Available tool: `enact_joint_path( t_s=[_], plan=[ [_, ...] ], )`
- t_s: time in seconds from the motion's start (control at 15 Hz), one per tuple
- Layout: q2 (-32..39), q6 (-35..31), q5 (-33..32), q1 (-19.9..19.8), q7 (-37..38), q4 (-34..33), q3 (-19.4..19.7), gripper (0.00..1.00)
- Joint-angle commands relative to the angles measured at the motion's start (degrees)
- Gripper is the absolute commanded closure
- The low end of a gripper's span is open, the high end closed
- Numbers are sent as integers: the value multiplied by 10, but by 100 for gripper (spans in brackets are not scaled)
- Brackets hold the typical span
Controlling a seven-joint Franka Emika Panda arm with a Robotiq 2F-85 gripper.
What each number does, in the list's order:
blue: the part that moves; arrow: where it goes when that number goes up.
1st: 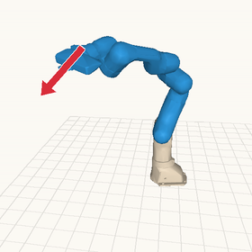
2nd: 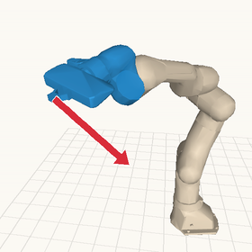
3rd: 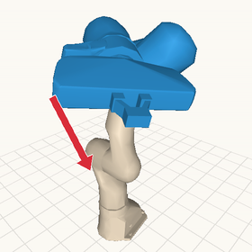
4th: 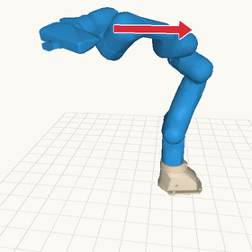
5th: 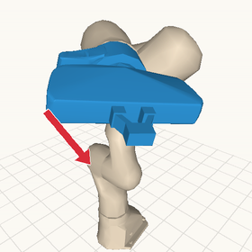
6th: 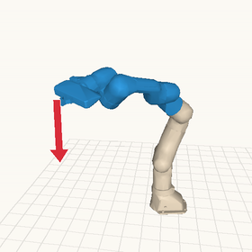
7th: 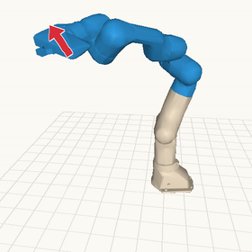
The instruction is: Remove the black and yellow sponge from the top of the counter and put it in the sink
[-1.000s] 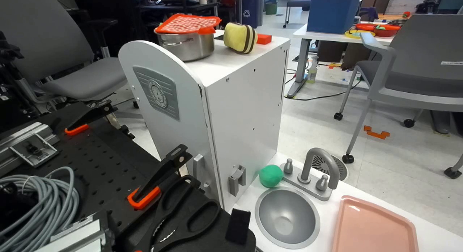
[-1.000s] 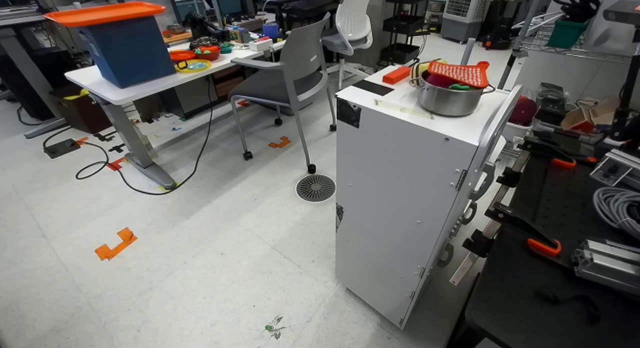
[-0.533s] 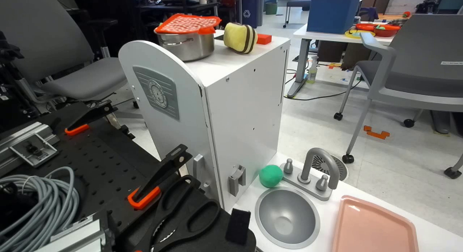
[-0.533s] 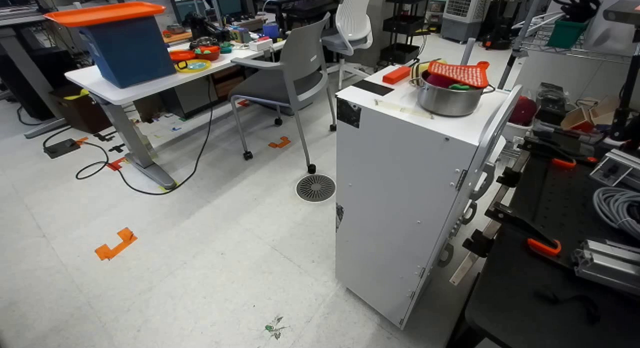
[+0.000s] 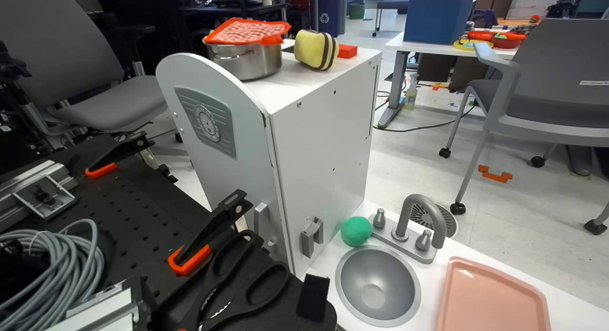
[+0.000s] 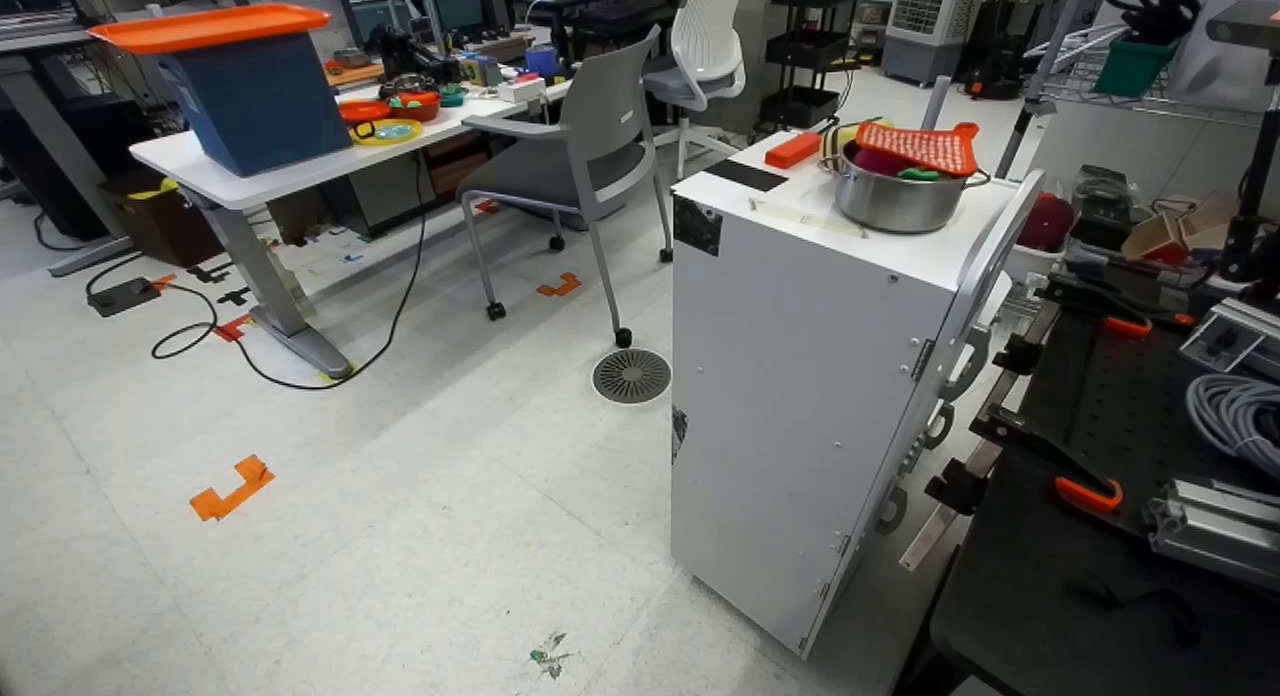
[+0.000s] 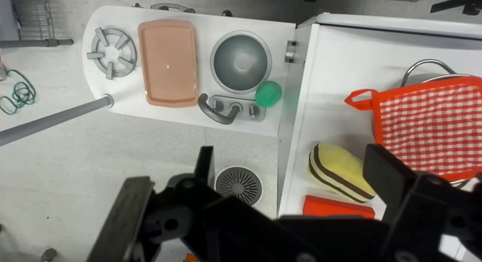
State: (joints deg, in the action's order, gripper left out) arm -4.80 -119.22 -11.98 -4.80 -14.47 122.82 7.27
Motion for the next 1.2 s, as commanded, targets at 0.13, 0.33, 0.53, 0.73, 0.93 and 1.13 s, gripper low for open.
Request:
enact_joint_path(
  t_s=[0.13, 0.33, 0.53, 0.73, 0.93, 1.13],
  plan=[
    [20, 1, 12, -1, -6, -19, -5, 0],
    [45, -16, 0, -1, 2, -35, -8, 0],
    [83, -23, 3, 0, 0, -63, -11, 0],
    [115, -21, 7, 3, -11, -84, -20, 0],
    [133, -37, 2, 9, -30, -91, -33, 0],
    [146, -72, 18, 10, -75, -92, -48, 0]
  ],
)
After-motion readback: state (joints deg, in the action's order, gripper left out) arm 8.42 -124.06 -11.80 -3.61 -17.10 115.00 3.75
